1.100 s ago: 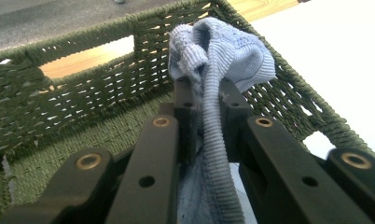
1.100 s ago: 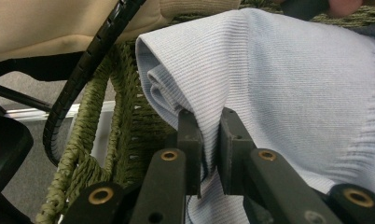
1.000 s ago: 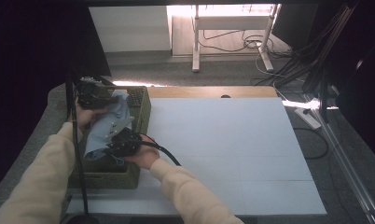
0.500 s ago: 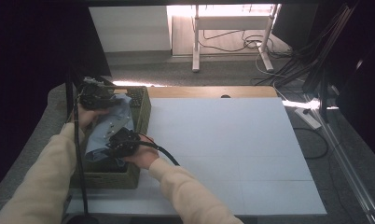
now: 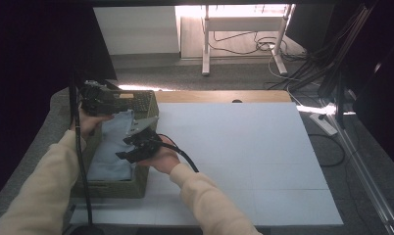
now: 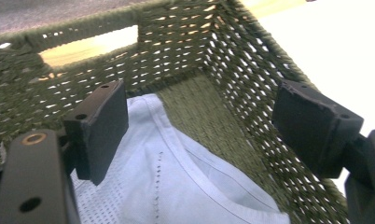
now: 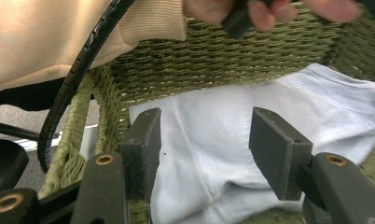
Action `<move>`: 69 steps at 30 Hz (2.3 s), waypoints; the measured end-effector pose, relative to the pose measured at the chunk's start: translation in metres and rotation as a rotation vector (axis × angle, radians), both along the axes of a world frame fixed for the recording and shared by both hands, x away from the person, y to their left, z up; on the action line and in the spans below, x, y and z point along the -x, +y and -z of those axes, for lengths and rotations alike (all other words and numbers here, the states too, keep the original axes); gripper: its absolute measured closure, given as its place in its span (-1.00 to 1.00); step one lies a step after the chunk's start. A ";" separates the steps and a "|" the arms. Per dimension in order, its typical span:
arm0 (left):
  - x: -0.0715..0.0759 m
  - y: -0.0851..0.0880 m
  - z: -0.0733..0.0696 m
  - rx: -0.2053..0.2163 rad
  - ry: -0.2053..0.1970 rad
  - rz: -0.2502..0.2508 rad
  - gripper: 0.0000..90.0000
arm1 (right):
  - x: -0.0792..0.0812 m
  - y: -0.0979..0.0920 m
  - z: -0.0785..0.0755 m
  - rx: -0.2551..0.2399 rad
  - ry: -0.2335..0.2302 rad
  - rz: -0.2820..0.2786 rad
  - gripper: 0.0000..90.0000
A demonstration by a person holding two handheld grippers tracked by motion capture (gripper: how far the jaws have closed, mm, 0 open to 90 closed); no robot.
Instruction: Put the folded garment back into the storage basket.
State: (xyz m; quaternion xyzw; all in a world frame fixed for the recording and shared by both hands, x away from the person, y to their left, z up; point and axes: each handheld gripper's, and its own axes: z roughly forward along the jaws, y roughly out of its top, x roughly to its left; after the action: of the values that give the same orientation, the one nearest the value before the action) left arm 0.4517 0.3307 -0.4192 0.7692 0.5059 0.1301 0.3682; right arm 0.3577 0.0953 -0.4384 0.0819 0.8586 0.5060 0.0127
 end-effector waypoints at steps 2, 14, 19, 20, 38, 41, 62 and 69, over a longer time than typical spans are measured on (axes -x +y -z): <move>0.002 -0.002 -0.001 -0.002 -0.005 0.008 -0.55 | -0.002 -0.009 -0.001 -0.010 0.007 0.013 -0.02; 0.022 -0.015 -0.008 0.024 -0.044 0.056 -0.50 | -0.012 -0.054 -0.003 -0.044 0.042 0.086 -0.02; 0.034 -0.020 -0.010 0.035 -0.057 0.069 -0.50 | -0.011 -0.070 -0.004 -0.049 0.051 0.108 -0.04; 0.037 -0.022 -0.010 0.038 -0.060 0.072 -0.50 | -0.011 -0.072 -0.004 -0.051 0.052 0.111 -0.05; 0.078 -0.046 -0.012 0.080 -0.085 0.124 -0.50 | -0.008 -0.130 -0.001 -0.074 0.047 0.184 -0.07; 0.083 -0.048 -0.010 0.091 -0.088 0.132 -0.50 | -0.007 -0.140 0.000 -0.076 0.050 0.198 -0.07; 0.119 -0.079 -0.006 0.122 -0.121 0.182 -0.48 | 0.006 -0.218 0.008 -0.081 0.050 0.326 -0.07; 0.131 -0.094 -0.008 0.116 -0.133 0.202 -0.48 | 0.017 -0.248 0.011 -0.082 0.027 0.385 -0.07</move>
State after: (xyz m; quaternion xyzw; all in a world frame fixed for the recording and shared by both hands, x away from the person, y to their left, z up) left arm 0.3209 0.2370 -0.4116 0.7832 0.4069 0.1136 0.4563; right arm 0.3405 -0.1529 -0.4494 0.2519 0.8058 0.5276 0.0944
